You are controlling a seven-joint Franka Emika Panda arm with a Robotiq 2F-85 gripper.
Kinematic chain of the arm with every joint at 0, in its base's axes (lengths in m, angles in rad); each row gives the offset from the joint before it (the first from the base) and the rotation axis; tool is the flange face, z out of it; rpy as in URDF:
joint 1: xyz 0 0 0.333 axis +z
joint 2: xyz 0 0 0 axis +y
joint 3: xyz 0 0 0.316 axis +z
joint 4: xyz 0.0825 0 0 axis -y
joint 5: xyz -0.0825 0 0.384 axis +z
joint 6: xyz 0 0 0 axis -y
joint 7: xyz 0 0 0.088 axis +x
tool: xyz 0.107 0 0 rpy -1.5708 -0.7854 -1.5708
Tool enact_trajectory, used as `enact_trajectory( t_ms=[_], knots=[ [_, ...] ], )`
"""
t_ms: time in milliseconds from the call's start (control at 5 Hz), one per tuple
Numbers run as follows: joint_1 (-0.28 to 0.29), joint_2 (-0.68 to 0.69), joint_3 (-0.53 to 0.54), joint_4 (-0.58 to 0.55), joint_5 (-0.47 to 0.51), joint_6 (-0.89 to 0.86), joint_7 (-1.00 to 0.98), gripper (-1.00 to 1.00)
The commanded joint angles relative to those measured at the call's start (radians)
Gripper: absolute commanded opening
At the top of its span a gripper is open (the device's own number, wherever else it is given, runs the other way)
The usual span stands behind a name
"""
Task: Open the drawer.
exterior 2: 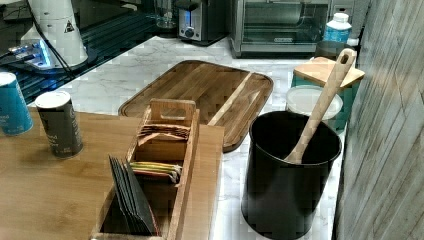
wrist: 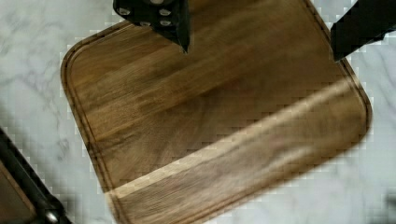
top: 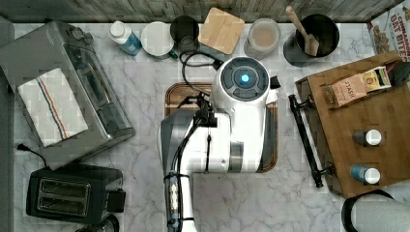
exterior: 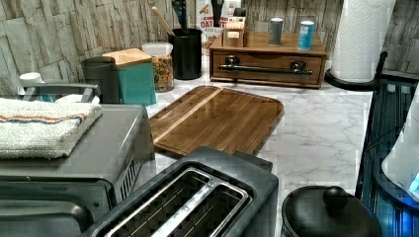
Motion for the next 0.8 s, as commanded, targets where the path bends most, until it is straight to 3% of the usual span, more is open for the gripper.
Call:
enact_trajectory(
  t_ms=[200, 800],
  knots=[
    [-0.079, -0.123, -0.092, -0.201, -0.027, 0.121, -0.430, 1.00],
    [-0.160, -0.178, -0.140, -0.418, -0.080, 0.466, -0.865, 1.00]
  ],
)
